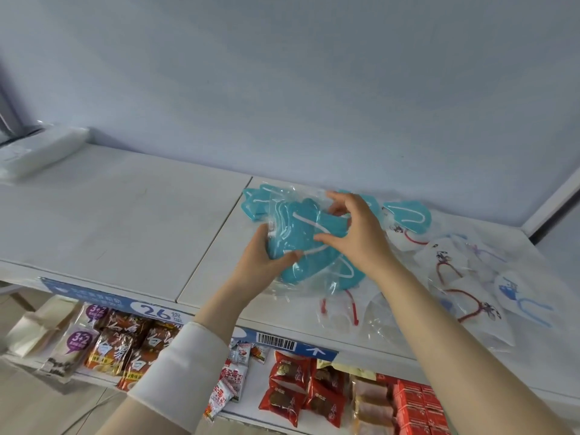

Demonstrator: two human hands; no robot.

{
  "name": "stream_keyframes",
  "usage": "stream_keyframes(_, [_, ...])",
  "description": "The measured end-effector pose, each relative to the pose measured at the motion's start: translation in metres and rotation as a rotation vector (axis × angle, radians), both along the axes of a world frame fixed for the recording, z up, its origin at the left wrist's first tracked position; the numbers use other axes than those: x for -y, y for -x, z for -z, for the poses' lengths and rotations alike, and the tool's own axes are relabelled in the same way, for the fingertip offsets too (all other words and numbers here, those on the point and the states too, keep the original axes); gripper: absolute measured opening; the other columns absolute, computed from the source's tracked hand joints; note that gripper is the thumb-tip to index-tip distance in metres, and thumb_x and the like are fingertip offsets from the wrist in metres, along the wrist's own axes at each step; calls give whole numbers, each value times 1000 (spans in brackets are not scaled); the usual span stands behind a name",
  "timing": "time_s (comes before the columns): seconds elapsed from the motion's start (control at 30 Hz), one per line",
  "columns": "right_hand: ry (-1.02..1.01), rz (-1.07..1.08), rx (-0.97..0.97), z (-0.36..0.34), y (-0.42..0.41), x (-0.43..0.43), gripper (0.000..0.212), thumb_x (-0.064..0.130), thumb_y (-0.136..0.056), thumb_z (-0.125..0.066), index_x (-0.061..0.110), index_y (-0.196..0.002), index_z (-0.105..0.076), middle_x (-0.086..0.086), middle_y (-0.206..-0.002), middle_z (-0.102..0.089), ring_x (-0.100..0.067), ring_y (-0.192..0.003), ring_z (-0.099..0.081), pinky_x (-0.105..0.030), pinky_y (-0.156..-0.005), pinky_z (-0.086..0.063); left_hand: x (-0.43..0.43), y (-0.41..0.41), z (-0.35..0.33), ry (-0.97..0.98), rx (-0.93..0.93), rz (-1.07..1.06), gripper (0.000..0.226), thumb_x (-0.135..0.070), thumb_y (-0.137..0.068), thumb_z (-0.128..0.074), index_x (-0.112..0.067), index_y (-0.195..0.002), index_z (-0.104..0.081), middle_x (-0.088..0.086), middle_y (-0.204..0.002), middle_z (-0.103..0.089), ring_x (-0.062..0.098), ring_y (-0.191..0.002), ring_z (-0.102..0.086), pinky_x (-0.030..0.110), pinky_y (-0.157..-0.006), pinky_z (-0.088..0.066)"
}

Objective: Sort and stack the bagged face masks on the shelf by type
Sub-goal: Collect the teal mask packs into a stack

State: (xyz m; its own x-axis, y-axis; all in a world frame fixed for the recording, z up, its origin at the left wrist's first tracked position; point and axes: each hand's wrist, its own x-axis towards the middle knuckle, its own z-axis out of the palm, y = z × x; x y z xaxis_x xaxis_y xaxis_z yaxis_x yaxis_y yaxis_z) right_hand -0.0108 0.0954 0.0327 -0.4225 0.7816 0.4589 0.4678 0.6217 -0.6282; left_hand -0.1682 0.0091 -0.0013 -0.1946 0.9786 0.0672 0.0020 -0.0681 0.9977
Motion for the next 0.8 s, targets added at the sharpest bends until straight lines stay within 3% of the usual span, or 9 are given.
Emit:
stream_keyframes(0.1, [18,158,0,14,-16,-3,73,26,-71,-78,8,-133,-44,-6,-121,-50,-22,-115,-45,-31,-99,-38,-1,15,4,37,105,-179,40,-6,-84,-67,-16,-117,-47,1,-102,-64,9,-81,-68,23,-65,-57])
stream_keyframes(0.2, [138,168,566,31,-35,-4,92,59,-66,-71,16,-140,-37,-4,-138,-41,-24,-128,-30,-34,-107,-26,0,35,4,23,170,-338,38,-7,-84,-66,-17,-114,-47,0,-99,-62,14,-83,-64,21,-61,-56])
stream_keyframes(0.27, [149,103,779,42,-36,-2,105,76,-56,-63,23,-142,-35,3,-139,-39,-20,-127,-27,-33,-107,-24,0,42,3,16,179,-374,35,-9,-85,-65,-17,-113,-46,-2,-95,-60,12,-81,-62,20,-62,-53])
stream_keyframes(0.4, [137,108,601,48,-31,0,104,59,-60,-76,25,-145,-26,4,-138,-40,-19,-127,-28,-33,-105,-26,-4,45,2,7,185,-377,35,-10,-86,-65,-17,-114,-46,-6,-94,-59,10,-81,-62,16,-59,-54])
stream_keyframes(0.53, [220,108,653,49,-34,-6,117,63,-55,-77,20,-147,-19,-2,-146,-33,-24,-135,-24,-39,-112,-22,-7,46,5,3,194,-394,39,-11,-85,-66,-19,-117,-45,-6,-96,-58,11,-83,-61,19,-63,-52])
stream_keyframes(0.6, [164,120,596,48,-35,-6,115,60,-51,-81,21,-144,-25,-2,-139,-38,-22,-128,-30,-37,-108,-26,-7,46,7,4,183,-389,40,-11,-85,-66,-18,-117,-44,-6,-97,-58,11,-84,-61,17,-61,-53])
stream_keyframes(0.8, [105,81,302,25,-54,-4,102,28,-56,-88,26,-141,-32,-7,-128,-33,-19,-123,-30,-17,-99,-20,-9,41,6,10,140,-367,40,-12,-85,-66,-18,-118,-44,-6,-98,-58,10,-84,-61,13,-56,-54])
